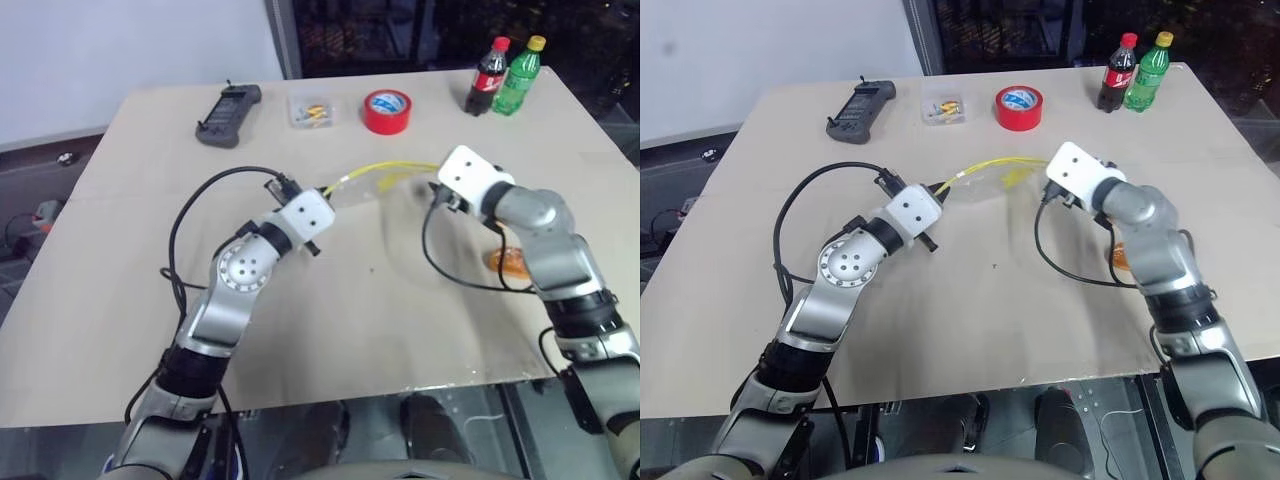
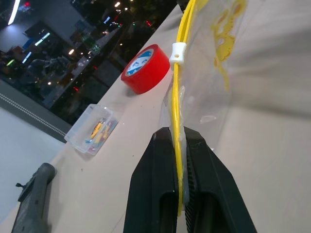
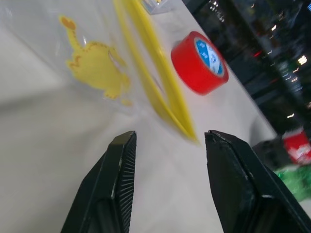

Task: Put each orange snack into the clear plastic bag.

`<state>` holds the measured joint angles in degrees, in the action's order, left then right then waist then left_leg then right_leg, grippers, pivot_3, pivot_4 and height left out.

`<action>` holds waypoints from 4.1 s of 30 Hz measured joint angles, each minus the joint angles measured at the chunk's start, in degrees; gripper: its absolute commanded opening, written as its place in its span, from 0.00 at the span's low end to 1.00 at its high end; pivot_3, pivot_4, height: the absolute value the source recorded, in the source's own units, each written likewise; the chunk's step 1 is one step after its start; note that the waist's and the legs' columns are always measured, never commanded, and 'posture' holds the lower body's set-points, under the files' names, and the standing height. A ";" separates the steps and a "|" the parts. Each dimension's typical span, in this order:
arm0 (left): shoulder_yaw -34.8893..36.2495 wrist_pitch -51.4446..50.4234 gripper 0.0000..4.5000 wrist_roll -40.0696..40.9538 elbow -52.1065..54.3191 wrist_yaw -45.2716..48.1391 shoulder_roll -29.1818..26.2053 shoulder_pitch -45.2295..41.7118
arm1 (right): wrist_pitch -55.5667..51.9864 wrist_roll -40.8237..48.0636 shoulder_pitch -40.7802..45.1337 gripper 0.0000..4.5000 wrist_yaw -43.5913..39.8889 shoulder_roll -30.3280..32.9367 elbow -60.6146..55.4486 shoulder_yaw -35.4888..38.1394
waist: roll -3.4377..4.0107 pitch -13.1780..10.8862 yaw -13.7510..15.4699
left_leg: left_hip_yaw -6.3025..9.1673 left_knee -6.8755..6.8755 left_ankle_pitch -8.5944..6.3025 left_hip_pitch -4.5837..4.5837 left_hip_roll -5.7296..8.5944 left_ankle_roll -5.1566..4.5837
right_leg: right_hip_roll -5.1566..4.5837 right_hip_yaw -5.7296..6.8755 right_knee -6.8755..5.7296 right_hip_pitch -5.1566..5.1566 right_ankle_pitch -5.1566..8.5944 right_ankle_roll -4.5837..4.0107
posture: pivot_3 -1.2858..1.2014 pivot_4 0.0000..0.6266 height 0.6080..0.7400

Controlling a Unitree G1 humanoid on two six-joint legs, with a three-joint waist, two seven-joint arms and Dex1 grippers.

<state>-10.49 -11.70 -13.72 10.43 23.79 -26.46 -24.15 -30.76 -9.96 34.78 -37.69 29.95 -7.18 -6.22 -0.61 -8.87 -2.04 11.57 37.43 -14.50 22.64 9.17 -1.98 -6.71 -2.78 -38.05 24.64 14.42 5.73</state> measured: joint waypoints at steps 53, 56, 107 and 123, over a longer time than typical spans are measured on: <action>1.01 -0.37 0.00 0.25 4.28 3.46 -1.07 2.46 | -27.69 30.95 4.86 0.02 15.72 -16.72 -6.64 11.64 | 0.03 0.03 -0.36 | -0.10 0.12 0.01 0.04 0.01 0.00 | -0.02 -0.08 -0.22 0.11 -0.06 0.00 | 0.52 0.24 1.00; 1.01 -0.47 0.00 0.25 4.28 3.46 -1.07 2.52 | -27.67 30.95 4.85 0.02 15.74 -16.64 -5.93 11.54 | 0.03 0.03 -0.36 | -0.10 0.13 0.01 0.04 0.01 0.00 | -0.03 -0.08 -0.24 0.11 -0.06 0.00 | 0.52 0.24 1.00; 2.28 3.72 0.00 -0.37 1.93 7.44 -5.78 5.81 | 28.18 -9.34 0.33 0.98 3.41 -1.56 9.52 -16.14 | 0.01 0.05 0.06 | -0.21 0.29 0.05 -0.06 0.04 0.08 | 0.09 -0.23 -0.51 0.12 -0.06 0.00 | 0.52 0.24 1.00; 2.82 0.74 0.00 -0.58 -0.36 5.95 -3.45 1.85 | -4.92 3.15 -1.34 0.98 16.37 -4.04 16.72 11.60 | 0.01 0.05 -0.21 | -0.33 0.33 0.05 -0.07 -0.02 0.08 | 0.07 -0.32 -0.63 0.16 -0.06 -0.01 | 0.52 0.24 1.00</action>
<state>-7.68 -10.97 -14.31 10.07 29.74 -29.91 -22.30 -35.68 -6.81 33.44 -21.32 25.91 9.55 5.38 -0.60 -8.82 -2.25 11.24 37.76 -14.45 22.57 9.16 -1.90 -6.64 -3.10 -38.68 24.80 14.36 5.72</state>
